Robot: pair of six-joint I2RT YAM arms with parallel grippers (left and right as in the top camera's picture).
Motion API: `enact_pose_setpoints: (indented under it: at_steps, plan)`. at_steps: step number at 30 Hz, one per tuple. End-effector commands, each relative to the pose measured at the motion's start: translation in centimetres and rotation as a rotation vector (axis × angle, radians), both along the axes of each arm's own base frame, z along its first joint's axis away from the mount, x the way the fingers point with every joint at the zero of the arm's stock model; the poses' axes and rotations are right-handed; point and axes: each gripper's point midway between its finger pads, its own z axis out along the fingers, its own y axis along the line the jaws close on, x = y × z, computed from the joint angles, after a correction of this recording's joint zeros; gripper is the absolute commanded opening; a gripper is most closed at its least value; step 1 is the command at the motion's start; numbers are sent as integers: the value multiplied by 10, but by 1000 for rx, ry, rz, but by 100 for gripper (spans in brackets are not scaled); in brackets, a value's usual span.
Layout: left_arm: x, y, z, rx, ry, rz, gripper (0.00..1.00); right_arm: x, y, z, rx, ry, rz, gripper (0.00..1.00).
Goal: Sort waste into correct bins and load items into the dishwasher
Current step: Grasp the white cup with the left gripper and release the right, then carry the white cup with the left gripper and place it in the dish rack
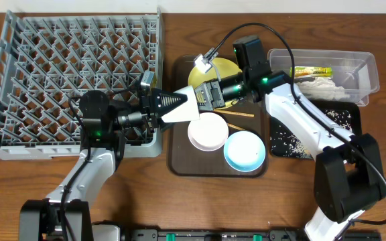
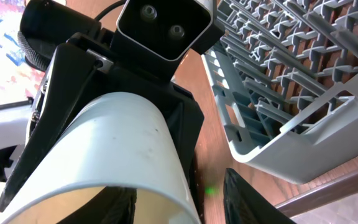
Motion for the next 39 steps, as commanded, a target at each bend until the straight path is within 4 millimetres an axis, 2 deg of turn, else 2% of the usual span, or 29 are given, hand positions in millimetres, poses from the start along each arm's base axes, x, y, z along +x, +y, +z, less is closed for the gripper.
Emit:
enact_pose_setpoints:
  at_steps: [1,3,6,9,12,13,15,22,25,28,33,39]
  plan:
    - [9,7,9,5,-60,31,33,11,-10,-4,6,-6,-22,44]
    - [12,13,9,10,-80,49,31,24,-23,-4,7,-7,-62,45]
    - [18,24,9,19,-114,86,30,44,-48,-3,8,-17,-129,61]
    - [24,37,9,28,-143,128,27,61,-72,-4,8,-25,-194,70]
    - [35,52,8,39,-158,197,24,71,-87,-4,8,-32,-232,79]
    - [39,57,7,43,-157,226,24,72,-90,-4,7,-40,-236,83]
    - [50,71,3,58,-160,303,25,71,-92,-6,-7,-58,-242,99]
    - [90,118,-16,172,-129,570,27,61,-90,-27,-174,-101,-277,99]
    - [100,122,-8,228,-153,576,27,56,-92,-33,-250,-126,-286,99]
    - [108,123,11,285,-191,556,27,54,-98,-41,-347,-141,-319,99]
    - [114,130,36,414,-217,549,27,53,-105,-45,-447,-169,-358,99]
    - [102,147,35,770,-136,586,27,52,-109,-54,-531,-179,-377,99]
